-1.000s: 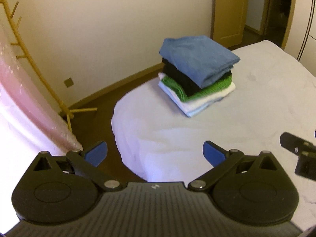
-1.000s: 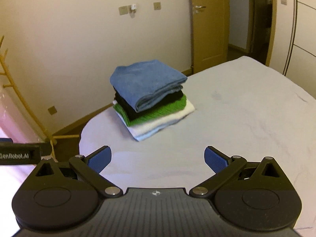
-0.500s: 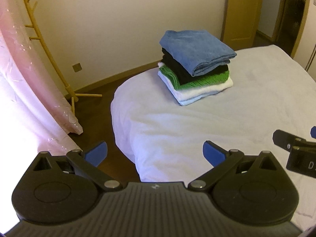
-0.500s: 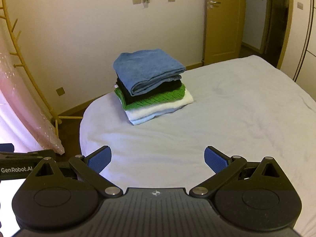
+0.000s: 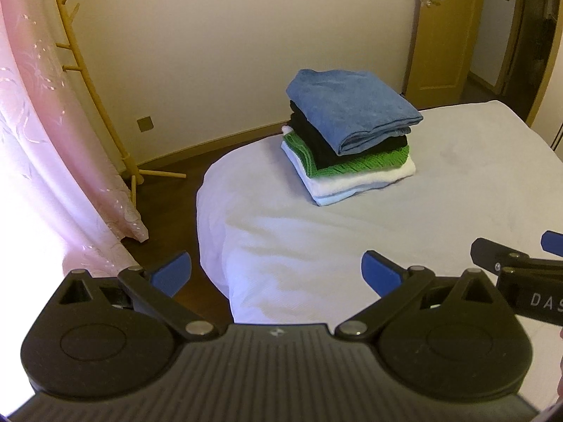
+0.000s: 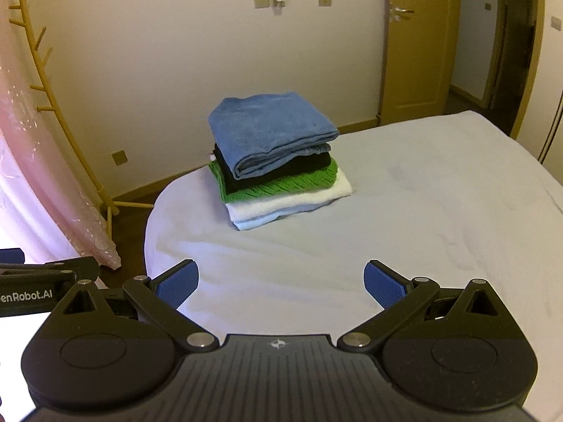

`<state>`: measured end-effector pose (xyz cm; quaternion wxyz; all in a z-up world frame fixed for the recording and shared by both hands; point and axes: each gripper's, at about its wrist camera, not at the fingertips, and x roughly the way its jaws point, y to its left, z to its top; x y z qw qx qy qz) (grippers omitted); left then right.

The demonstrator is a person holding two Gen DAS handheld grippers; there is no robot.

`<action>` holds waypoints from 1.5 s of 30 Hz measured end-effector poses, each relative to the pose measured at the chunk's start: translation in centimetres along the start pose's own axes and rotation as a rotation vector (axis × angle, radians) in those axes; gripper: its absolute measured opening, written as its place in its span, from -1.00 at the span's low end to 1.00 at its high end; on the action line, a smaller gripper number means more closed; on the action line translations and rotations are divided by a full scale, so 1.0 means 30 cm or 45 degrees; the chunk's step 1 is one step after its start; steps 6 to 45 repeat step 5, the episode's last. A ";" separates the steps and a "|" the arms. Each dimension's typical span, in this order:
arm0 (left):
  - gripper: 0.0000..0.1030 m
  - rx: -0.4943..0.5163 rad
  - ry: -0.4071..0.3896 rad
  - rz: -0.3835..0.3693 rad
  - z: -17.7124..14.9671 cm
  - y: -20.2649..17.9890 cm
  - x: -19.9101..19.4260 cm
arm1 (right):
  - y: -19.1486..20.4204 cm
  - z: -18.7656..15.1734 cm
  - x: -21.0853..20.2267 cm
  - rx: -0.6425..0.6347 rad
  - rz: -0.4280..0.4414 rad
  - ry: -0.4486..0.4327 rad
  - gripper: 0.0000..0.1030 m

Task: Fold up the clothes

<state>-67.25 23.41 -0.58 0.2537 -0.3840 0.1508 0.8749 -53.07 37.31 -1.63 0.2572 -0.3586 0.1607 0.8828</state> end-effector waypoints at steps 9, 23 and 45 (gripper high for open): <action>0.98 -0.006 -0.012 0.014 0.019 0.005 0.015 | 0.000 0.022 0.025 -0.001 0.012 0.004 1.00; 0.98 -0.006 -0.012 0.014 0.019 0.005 0.015 | 0.000 0.022 0.025 -0.001 0.012 0.004 1.00; 0.98 -0.006 -0.012 0.014 0.019 0.005 0.015 | 0.000 0.022 0.025 -0.001 0.012 0.004 1.00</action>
